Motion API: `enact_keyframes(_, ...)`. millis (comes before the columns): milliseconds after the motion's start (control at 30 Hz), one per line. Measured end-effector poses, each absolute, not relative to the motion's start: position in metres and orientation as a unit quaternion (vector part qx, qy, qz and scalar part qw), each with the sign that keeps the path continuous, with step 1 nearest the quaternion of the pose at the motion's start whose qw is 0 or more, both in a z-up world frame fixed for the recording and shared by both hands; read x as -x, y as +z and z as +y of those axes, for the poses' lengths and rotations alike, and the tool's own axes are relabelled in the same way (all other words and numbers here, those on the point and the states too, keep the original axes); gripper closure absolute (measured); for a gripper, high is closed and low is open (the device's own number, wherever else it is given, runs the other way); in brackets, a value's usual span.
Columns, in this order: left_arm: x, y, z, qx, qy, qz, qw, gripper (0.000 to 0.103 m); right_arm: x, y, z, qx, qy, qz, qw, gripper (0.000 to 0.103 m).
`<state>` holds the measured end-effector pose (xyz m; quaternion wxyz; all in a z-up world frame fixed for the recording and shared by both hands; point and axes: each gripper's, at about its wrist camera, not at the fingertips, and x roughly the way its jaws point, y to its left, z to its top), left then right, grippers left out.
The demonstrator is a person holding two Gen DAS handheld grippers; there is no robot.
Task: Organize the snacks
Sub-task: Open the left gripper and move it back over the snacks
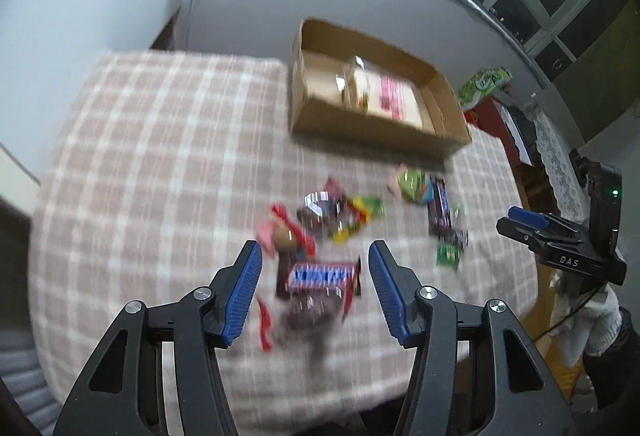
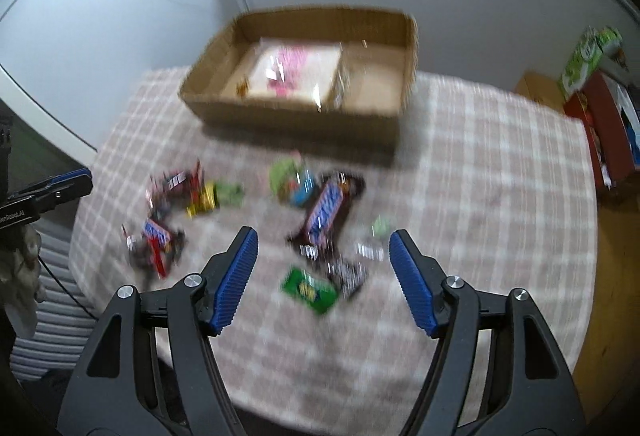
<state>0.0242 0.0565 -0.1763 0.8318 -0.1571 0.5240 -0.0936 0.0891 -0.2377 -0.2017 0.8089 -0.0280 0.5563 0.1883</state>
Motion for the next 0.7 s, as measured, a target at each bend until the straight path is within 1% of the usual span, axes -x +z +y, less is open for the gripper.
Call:
enact_keyframes(167, -0.016, -0.194, 0.056, 0.16, -0.1, 0.539, 0.821, 0.048, -0.068, -0.228, -0.254, -0.01, 0.187, 0.595, 0.781, 0.032)
enact_keyframes(367, -0.025, -0.218, 0.054, 0.173, -0.132, 0.563, 0.797, 0.048, -0.056, -0.241, -0.263, -0.047, 0.185, 0.61, 0.769, 0.032)
enact_keyframes(600, -0.022, -0.237, 0.046, 0.145, -0.145, 0.59, 0.781, 0.048, -0.058, -0.241, -0.253, -0.024, 0.203, 0.603, 0.771, 0.032)
enact_keyframes(633, -0.021, -0.239, 0.046, 0.147, -0.146, 0.593, 0.778, 0.048, -0.059, -0.241, -0.25, -0.022, 0.207, 0.602, 0.771, 0.033)
enact_keyframes(700, -0.018, -0.241, 0.047, 0.15, -0.149, 0.596, 0.774, 0.048, -0.063, -0.242, -0.242, -0.017, 0.222, 0.603, 0.766, 0.042)
